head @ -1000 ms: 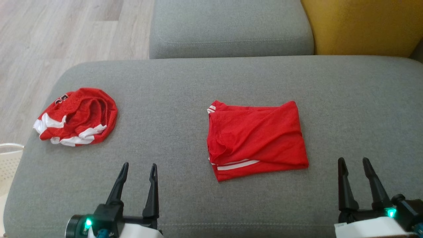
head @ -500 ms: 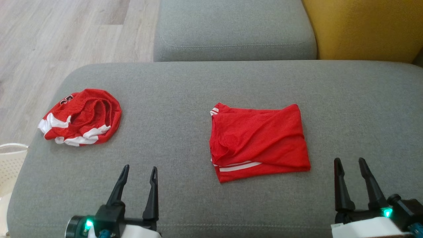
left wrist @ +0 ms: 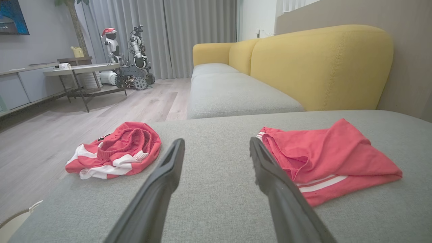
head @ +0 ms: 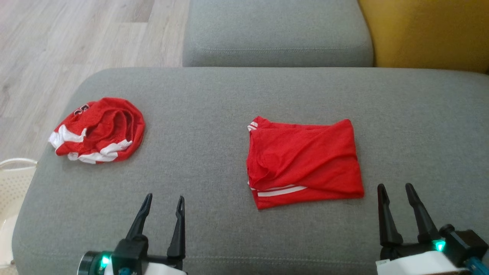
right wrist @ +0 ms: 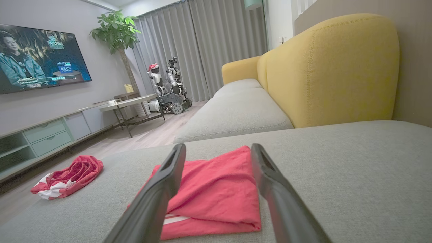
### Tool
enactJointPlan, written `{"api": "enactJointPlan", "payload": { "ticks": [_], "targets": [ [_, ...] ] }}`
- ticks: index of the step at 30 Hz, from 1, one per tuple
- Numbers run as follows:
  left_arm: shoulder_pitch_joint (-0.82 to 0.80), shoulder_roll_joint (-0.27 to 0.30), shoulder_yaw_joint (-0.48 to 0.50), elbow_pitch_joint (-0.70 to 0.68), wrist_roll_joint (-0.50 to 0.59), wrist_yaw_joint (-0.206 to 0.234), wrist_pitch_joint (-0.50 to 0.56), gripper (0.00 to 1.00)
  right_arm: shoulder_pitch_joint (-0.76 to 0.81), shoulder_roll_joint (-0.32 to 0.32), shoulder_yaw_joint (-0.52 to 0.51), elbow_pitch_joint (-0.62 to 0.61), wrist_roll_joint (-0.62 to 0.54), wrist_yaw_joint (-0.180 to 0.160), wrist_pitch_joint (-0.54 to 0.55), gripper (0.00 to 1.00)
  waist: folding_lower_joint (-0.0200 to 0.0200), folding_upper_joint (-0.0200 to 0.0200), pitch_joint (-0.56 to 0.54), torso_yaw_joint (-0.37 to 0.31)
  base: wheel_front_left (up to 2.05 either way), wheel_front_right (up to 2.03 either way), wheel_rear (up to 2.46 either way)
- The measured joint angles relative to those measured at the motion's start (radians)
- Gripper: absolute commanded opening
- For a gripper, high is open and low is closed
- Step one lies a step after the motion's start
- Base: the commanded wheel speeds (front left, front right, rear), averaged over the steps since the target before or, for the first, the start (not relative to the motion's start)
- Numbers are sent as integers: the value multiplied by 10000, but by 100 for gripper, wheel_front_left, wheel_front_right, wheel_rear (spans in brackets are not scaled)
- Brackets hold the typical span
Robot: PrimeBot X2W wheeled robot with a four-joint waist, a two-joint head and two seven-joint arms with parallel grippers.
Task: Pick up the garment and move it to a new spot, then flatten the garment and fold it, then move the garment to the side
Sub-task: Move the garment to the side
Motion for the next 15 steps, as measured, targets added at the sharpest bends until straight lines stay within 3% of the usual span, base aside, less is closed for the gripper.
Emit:
{"api": "enactJointPlan", "payload": {
  "ticks": [10,15],
  "targets": [
    [-84,0,-161,40,0,0,0,100,-368,-8,15,393,17,0,0,100,0,0,446,203,0,0,0],
    [-406,2,-449,31,-2,0,0,100,-1668,-71,-420,1755,190,0,0,100,0,0,881,290,0,0,0]
  ]
}}
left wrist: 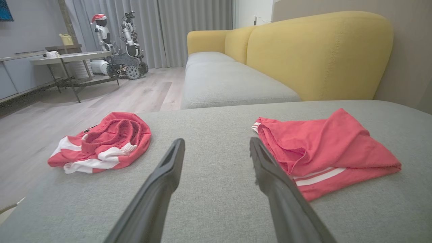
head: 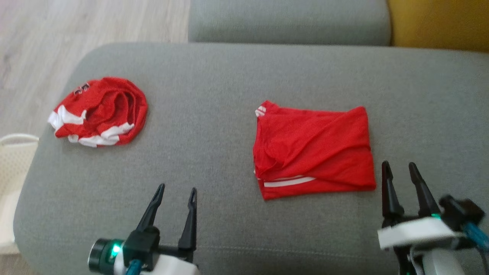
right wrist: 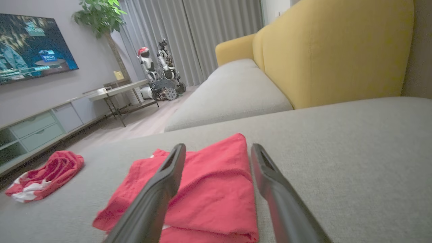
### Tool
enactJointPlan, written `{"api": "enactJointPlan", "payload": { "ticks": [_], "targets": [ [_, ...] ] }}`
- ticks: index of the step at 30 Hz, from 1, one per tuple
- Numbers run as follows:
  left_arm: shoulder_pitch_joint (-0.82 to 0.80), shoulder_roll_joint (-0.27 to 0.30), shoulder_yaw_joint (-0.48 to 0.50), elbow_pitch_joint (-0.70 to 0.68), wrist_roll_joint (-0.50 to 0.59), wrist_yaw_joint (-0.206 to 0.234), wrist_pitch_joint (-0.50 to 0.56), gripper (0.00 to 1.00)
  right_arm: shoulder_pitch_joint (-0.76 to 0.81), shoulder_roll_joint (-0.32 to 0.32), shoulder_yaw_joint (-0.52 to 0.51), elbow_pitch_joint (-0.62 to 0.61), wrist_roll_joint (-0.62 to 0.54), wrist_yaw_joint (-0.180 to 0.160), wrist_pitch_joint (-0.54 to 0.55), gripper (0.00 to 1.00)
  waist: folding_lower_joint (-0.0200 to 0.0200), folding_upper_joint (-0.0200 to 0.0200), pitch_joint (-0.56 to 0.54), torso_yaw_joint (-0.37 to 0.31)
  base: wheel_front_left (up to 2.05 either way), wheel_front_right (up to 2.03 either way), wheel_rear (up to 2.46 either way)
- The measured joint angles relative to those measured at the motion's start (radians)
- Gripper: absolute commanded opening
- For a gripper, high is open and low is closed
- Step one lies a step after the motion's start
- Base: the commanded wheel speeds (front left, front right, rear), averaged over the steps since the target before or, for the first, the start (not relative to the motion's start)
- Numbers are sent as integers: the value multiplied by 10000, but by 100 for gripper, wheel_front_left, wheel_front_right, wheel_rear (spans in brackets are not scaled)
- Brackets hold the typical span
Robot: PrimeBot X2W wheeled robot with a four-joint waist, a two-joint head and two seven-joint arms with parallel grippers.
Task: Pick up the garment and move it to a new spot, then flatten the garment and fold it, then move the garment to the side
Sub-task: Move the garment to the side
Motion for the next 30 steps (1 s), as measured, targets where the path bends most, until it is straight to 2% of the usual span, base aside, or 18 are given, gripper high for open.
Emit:
{"api": "enactJointPlan", "payload": {
  "ticks": [6,11,17,18,19,20,26,30],
  "targets": [
    [-696,-4,-527,8,-4,-2,0,100,-2425,-554,-437,2964,-207,0,554,100,0,0,802,142,0,0,0],
    [-1297,-6,-890,23,-19,12,0,100,-4374,-984,-543,4861,-420,0,1661,100,0,0,1417,369,0,0,0],
    [-1558,-10,-1080,123,-117,119,0,100,-4929,-1016,-176,6284,-242,0,2847,100,0,0,1780,724,0,0,0],
    [-1559,-10,-1080,125,-117,136,0,100,-5032,-1039,-148,6351,-138,0,3007,89,0,0,1810,747,0,0,0],
    [-1559,-10,-1081,125,-117,159,0,100,-5133,-1037,-123,6401,38,0,3152,40,0,0,1830,754,0,0,0],
    [-1561,-10,-1083,125,-117,180,0,100,-5217,-1035,-56,6401,196,0,3196,0,0,0,1844,751,0,0,0],
    [-1562,-12,-1060,121,-117,232,0,100,-5255,-1091,629,5958,1388,0,3149,0,0,0,1889,479,0,0,0],
    [-1564,-10,-1047,119,-117,221,0,100,-5340,-1676,1281,5018,1902,0,3436,0,0,0,1941,116,0,0,0]
  ]
}}
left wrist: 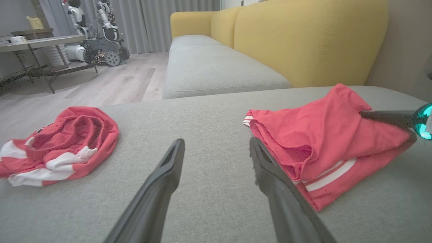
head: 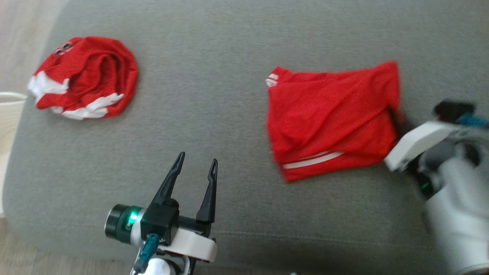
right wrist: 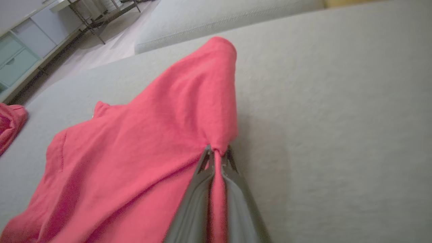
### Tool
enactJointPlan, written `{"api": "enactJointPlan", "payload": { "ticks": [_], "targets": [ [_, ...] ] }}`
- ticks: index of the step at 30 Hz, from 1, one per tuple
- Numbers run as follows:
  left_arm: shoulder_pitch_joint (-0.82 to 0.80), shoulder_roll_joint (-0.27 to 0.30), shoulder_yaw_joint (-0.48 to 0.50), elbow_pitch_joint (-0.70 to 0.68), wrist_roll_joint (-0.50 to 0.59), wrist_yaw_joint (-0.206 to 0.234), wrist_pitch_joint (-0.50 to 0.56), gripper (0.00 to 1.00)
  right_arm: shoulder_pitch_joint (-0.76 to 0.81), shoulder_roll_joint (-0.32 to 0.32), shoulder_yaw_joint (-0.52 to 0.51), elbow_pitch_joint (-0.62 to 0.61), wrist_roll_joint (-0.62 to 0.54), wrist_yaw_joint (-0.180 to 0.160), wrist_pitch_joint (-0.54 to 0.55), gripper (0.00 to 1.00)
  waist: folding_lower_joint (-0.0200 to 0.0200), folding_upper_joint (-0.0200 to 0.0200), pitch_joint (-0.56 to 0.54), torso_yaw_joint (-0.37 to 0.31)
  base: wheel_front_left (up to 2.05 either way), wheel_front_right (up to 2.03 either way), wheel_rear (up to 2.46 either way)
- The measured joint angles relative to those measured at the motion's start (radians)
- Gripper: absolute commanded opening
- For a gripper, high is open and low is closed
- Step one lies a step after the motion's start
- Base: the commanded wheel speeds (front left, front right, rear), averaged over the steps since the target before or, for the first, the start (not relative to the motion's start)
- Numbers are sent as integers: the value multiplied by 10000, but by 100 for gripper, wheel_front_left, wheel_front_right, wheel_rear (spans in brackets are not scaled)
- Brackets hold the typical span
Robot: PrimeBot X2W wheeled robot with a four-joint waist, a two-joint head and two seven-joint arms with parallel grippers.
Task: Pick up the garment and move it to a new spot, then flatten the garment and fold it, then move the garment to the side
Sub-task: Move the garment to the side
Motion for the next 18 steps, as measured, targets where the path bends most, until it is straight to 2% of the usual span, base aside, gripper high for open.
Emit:
{"api": "enactJointPlan", "payload": {
  "ticks": [4,9,14,18],
  "targets": [
    [-81,0,2,-10,4,-33,0,100,-500,-1298,316,-907,33,0,589,0,0,0,122,-413,0,0,0],
    [-410,0,-12,-75,35,-50,-2,100,-973,-2800,178,-1601,29,0,1289,0,0,0,433,-836,0,0,0],
    [-682,-2,-17,-324,35,-134,-2,100,-1044,-3657,-286,-1941,-21,0,1618,0,0,0,834,-1143,0,0,0],
    [-900,0,-35,-483,121,-211,-2,100,-1085,-3935,-821,-2075,-244,0,1762,0,1,0,1158,-1340,0,0,0]
  ]
}}
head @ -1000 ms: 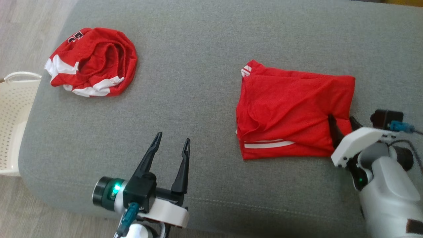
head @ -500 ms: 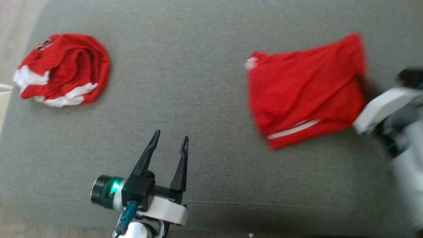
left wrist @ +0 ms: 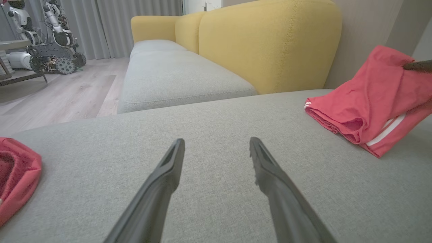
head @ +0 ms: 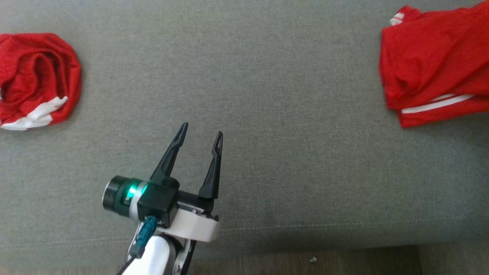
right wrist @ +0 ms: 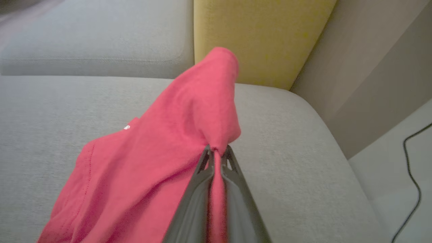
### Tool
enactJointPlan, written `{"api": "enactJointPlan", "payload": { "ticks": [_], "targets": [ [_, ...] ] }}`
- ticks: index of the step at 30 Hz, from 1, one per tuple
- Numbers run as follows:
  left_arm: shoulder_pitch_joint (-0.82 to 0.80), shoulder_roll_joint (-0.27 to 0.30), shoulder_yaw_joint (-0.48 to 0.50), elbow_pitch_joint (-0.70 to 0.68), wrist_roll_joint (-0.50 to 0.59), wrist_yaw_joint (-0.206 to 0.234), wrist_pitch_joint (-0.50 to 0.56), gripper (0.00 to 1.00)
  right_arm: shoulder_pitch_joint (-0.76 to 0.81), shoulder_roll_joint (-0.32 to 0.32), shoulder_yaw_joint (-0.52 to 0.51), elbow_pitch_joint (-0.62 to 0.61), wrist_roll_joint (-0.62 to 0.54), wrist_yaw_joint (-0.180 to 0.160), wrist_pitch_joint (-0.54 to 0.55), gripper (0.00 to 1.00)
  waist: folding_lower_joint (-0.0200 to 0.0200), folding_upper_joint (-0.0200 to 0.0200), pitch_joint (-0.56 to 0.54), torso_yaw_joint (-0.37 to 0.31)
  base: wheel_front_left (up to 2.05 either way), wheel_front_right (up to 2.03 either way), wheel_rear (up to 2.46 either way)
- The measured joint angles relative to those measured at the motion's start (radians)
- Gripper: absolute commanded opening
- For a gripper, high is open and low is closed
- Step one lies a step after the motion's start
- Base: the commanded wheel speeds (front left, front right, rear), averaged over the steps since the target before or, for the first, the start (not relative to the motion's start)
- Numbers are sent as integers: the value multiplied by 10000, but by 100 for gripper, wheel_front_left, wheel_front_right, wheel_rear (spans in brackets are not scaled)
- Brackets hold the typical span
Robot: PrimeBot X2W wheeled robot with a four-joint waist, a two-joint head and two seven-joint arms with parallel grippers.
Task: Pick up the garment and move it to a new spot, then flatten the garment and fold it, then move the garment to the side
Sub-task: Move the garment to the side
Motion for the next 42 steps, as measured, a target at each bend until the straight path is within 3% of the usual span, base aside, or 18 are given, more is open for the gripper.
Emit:
{"api": "enactJointPlan", "payload": {
  "ticks": [13,14,16,17,23,28,29,33,38,42],
  "targets": [
    [-442,81,-2,-56,102,-2,0,100,-166,-96,-1423,-1022,-1801,0,163,0,0,0,798,-351,0,0,0],
    [-451,84,-8,-56,102,0,0,100,-163,-77,-1572,-1156,-1898,2,163,10,0,0,826,-366,0,0,0],
    [-462,88,-25,-44,100,0,0,100,-155,-42,-1801,-1432,-2153,2,245,87,0,0,863,-396,0,0,0],
    [-469,90,-31,-40,100,0,0,100,-149,-4,-1918,-1576,-2322,2,244,100,0,0,874,-405,0,0,0],
    [-609,92,-79,12,98,0,0,100,-108,362,-2499,-2648,-3591,2,-130,100,0,0,801,-392,0,0,0],
    [-607,94,-102,123,84,6,0,100,104,1335,-2380,-3720,-4161,2,-1304,100,0,0,472,-315,0,0,0],
    [-589,94,-92,148,82,12,0,100,435,1898,-1927,-3879,-3893,0,-1779,100,0,0,272,-270,0,0,0],
    [-416,92,-73,209,13,19,0,100,1500,2867,-874,-3919,-3016,2,-2857,100,0,0,-226,-149,0,0,0],
    [58,82,69,272,-209,111,0,100,2628,3979,-253,-3425,-2259,2,-4729,100,0,0,-953,74,0,0,0],
    [509,65,244,268,-412,203,0,100,3486,4604,88,-3089,-1973,2,-5156,100,-1,0,-1555,276,0,0,0]
  ]
}}
